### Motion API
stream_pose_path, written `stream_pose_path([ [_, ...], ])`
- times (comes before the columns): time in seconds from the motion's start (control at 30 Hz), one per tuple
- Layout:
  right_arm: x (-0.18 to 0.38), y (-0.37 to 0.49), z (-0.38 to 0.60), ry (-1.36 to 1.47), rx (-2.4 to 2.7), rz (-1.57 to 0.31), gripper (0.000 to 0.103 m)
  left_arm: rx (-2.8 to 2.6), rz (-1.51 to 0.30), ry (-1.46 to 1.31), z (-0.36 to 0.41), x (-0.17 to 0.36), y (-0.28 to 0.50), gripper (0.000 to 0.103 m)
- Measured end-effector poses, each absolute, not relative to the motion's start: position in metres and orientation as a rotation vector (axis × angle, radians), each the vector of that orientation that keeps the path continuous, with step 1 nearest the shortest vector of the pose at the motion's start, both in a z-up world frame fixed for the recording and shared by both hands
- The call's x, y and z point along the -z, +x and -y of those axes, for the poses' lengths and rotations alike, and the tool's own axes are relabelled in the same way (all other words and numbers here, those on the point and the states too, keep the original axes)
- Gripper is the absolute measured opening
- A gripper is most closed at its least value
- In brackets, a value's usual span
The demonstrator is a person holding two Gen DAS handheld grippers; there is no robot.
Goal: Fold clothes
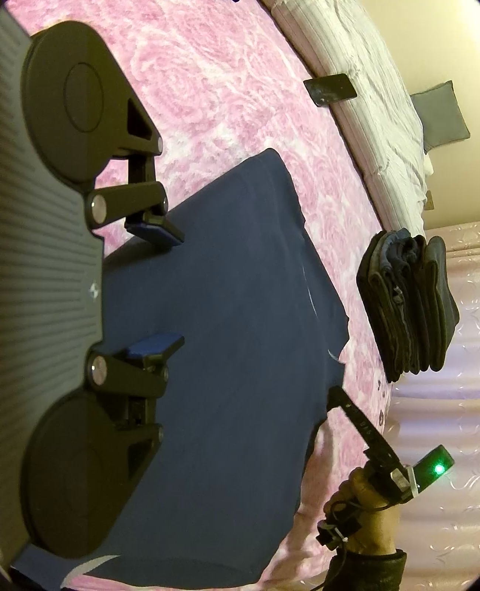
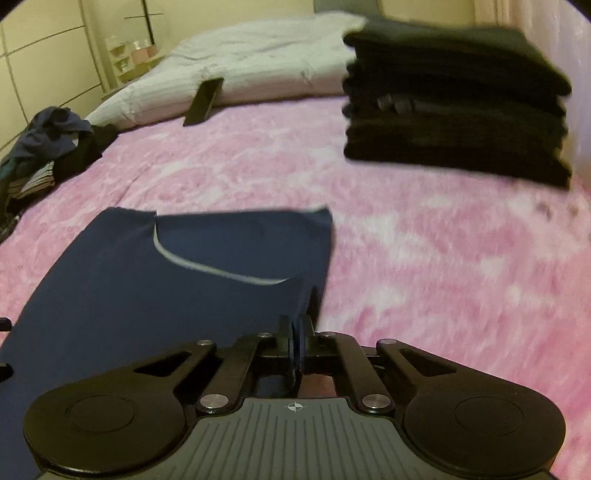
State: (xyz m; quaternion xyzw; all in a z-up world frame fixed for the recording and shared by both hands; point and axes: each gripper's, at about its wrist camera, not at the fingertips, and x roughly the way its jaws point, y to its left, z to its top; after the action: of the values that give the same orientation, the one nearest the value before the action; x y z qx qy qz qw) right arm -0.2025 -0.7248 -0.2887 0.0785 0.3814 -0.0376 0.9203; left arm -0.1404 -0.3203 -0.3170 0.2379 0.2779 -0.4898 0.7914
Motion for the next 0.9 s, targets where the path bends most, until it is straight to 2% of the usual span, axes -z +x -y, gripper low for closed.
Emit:
stream_pose_path([
  [0.1,0.271,-0.2,0.727,0.132,0.083,-0.67,0.0,1.054,-0.582,0.505,0.319,0.316,-0.141,0.048],
  [0.37,0.316,-0.159,0.744,0.167,0.071,-0.788,0.0,1.046,-0.606,0.488,0.32,0.322,-0.138,0.051],
  [0.47,0.316,-0.164,0.747,0.21,0.092,-0.785,0.002,1.053,-0.604,0.497,0.319,0.321,-0.138,0.051],
  [0.5,0.314,-0.166,0.748,0.21,0.097,-0.786,0.009,1.054,-0.605,0.498,0.318,0.321,-0.138,0.051],
  [0.53,0.311,-0.171,0.746,0.19,0.113,-0.787,0.042,1.052,-0.608,0.495,0.318,0.321,-0.138,0.051],
  [0.57,0.307,-0.176,0.745,0.177,0.132,-0.785,0.059,1.048,-0.611,0.491,0.318,0.321,-0.138,0.052],
  [0.77,0.263,-0.253,0.722,0.251,0.124,-0.728,0.059,1.037,-0.592,0.492,0.312,0.315,-0.151,0.052],
  [0.9,0.245,-0.332,0.696,0.418,0.128,-0.701,0.059,1.047,-0.581,0.487,0.306,0.309,-0.166,0.052],
])
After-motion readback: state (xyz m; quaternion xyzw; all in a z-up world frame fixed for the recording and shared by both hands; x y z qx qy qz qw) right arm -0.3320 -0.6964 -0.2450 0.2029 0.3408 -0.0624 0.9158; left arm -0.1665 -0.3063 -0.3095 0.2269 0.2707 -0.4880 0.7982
